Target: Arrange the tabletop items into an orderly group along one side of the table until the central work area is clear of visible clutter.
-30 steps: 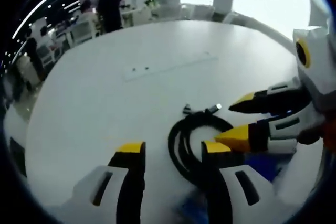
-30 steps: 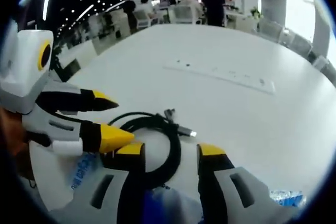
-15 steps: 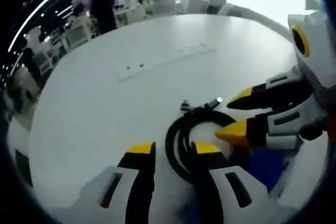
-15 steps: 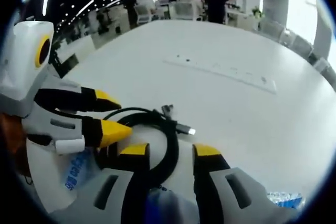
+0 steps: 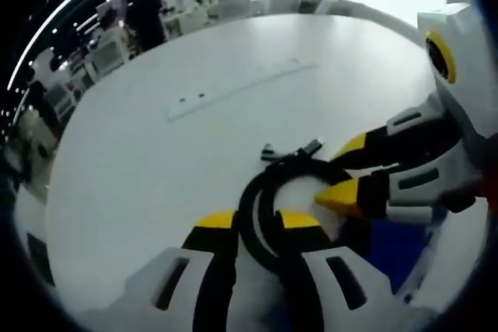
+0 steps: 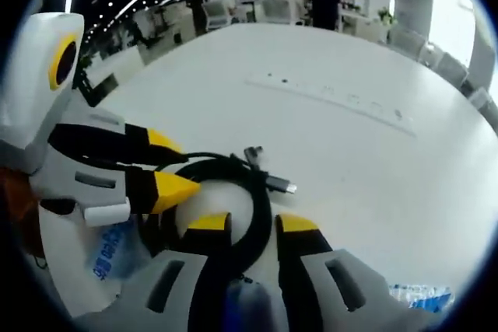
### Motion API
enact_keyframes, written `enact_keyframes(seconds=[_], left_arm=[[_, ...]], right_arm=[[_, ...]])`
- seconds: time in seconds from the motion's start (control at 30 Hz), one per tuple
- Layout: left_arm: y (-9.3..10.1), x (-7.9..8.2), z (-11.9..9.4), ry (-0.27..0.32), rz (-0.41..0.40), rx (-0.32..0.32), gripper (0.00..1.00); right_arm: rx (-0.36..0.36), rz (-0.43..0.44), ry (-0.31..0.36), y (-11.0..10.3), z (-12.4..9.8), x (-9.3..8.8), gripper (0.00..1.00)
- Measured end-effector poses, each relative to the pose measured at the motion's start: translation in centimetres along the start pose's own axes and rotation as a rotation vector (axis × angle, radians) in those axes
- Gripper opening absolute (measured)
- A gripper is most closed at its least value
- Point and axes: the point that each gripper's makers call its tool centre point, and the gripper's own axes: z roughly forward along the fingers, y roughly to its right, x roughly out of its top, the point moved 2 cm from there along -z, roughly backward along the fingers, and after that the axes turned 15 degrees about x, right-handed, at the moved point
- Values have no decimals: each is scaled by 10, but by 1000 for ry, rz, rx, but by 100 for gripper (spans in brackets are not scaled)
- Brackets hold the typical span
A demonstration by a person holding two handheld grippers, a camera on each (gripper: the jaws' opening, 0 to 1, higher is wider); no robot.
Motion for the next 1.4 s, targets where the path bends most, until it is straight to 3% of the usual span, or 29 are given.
enact_keyframes(seconds=[0.4,0.8,1.4], left_arm=[[1,1,1,16,34,27,7],[1,3,0,19,41,31,6],[-3,18,-14,52,21,25,3]], right_arm=[[-14,-13,10,2,-2,2,14],[-29,-36,26,6,-6,7,4],[-21,-39,57,2,-19,19,3]])
